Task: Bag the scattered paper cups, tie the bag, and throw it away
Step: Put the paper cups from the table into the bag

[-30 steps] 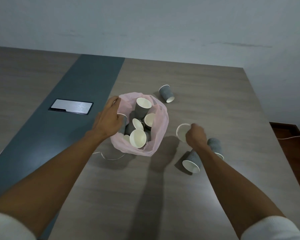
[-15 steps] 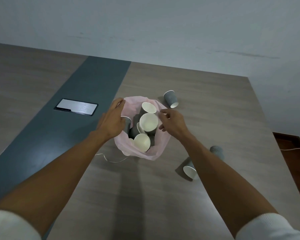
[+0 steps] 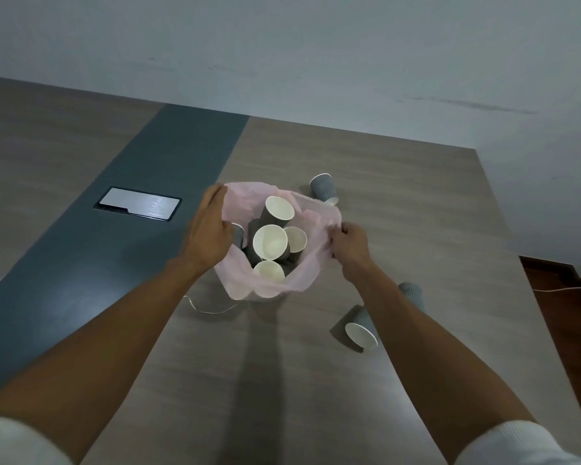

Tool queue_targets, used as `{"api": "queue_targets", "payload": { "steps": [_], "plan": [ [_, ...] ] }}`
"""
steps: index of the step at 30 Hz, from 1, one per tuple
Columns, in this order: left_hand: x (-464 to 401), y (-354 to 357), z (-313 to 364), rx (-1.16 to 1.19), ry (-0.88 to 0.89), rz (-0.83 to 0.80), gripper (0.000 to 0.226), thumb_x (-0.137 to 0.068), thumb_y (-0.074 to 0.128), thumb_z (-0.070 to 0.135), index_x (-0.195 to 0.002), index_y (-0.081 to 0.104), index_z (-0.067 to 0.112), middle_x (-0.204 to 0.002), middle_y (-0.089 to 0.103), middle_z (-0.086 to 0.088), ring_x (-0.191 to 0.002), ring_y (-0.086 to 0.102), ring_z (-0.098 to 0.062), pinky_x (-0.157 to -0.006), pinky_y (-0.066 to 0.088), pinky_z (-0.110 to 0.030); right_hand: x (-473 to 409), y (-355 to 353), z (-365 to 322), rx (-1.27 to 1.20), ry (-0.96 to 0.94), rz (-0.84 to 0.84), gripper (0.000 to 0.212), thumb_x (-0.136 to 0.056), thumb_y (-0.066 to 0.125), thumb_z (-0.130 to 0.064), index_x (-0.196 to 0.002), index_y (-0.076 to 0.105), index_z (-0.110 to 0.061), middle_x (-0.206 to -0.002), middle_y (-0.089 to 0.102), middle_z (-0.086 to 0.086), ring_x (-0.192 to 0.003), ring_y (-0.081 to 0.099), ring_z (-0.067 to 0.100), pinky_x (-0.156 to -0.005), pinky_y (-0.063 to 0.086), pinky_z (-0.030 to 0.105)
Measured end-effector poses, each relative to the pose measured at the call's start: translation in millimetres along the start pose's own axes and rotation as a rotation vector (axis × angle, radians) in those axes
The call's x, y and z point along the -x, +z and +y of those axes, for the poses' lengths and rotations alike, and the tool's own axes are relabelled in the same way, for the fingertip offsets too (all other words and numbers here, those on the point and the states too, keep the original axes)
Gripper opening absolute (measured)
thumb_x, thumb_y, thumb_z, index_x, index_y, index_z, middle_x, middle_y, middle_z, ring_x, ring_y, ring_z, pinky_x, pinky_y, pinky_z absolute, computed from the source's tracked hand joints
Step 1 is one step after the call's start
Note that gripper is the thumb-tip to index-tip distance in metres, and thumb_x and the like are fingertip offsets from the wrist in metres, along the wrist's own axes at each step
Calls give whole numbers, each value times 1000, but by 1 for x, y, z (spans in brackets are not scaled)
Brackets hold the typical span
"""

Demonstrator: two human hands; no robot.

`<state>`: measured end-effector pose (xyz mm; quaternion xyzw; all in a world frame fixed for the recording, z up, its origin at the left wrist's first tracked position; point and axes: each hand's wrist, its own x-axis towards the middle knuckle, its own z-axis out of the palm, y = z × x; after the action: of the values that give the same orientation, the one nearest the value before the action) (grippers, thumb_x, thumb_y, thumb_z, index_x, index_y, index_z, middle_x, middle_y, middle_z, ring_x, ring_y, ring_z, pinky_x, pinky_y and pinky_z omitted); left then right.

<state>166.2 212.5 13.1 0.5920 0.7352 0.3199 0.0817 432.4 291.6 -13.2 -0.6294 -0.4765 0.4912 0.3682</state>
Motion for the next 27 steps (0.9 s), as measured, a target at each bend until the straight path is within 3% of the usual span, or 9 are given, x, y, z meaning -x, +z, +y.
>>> {"api": "queue_targets", "payload": {
  "steps": [6, 11, 15, 20, 22, 23, 25, 27],
  "plan": [
    [-6, 15, 48, 144, -14, 172, 72, -88, 54, -6, -154, 32, 11, -161, 26, 5, -134, 44, -20, -100, 39, -28, -25, -61, -39, -46, -148, 154, 25, -95, 57, -18, -72, 58, -10, -64, 56, 6, -61, 52, 19, -56, 45, 35],
    [5, 36, 84, 171, 22, 173, 71, -90, 51, -6, -155, 30, 10, -163, 24, 3, -136, 41, -19, -104, 37, -28, -41, -110, -33, -56, -137, 179, 30, -96, 58, -21, -90, 63, 9, -72, 58, 9, -66, 52, 20, -61, 47, 37],
    [23, 57, 100, 108, 1, 84, 71, -92, 51, 0, -157, 26, 12, -164, 18, 8, -130, 48, -25, -97, 45, -40, -39, -132, -8, -41, -83, 108, 30, -99, 58, -17, -94, 63, 12, -75, 58, 13, -68, 52, 22, -64, 48, 40],
    [41, 71, 101, 8, -82, 40, 73, -90, 52, 3, -156, 24, 15, -164, 16, 12, -105, 62, -37, -80, 52, -46, -28, -149, 23, -98, 38, -65, 19, -96, 53, -18, -90, 68, -7, -84, 68, 6, -76, 64, 24, -71, 57, 40],
    [47, 74, 101, -11, -92, 35, 73, -91, 54, 4, -156, 23, 15, -164, 16, 12, -103, 62, -38, -79, 53, -48, -28, -157, 35, 47, 47, -75, 26, -89, 48, -17, -101, 68, -5, -92, 69, 3, -86, 64, 25, -75, 51, 36],
    [49, 74, 102, -16, -93, 35, 73, -91, 54, 5, -156, 23, 14, -164, 16, 12, -104, 62, -39, -81, 53, -49, -28, -162, 42, 181, 34, -105, 34, -88, 50, -16, -115, 66, -5, -102, 67, 5, -95, 64, 27, -80, 52, 36],
    [52, 76, 102, -22, -92, 34, 73, -91, 56, 5, -156, 23, 14, -163, 16, 11, -106, 62, -40, -84, 54, -50, -26, -174, 58, 529, 56, -262, 68, -86, 62, -17, -151, 42, -13, -137, 54, 13, -120, 60, 34, -100, 52, 43],
    [55, 78, 103, -26, -89, 29, 74, -91, 57, 6, -156, 23, 14, -164, 16, 10, -106, 62, -40, -83, 54, -50, -20, -183, 75, 960, 99, -451, 92, -83, 72, -23, -161, 22, -20, -158, 29, 18, -137, 46, 41, -110, 45, 51]
  ]
}}
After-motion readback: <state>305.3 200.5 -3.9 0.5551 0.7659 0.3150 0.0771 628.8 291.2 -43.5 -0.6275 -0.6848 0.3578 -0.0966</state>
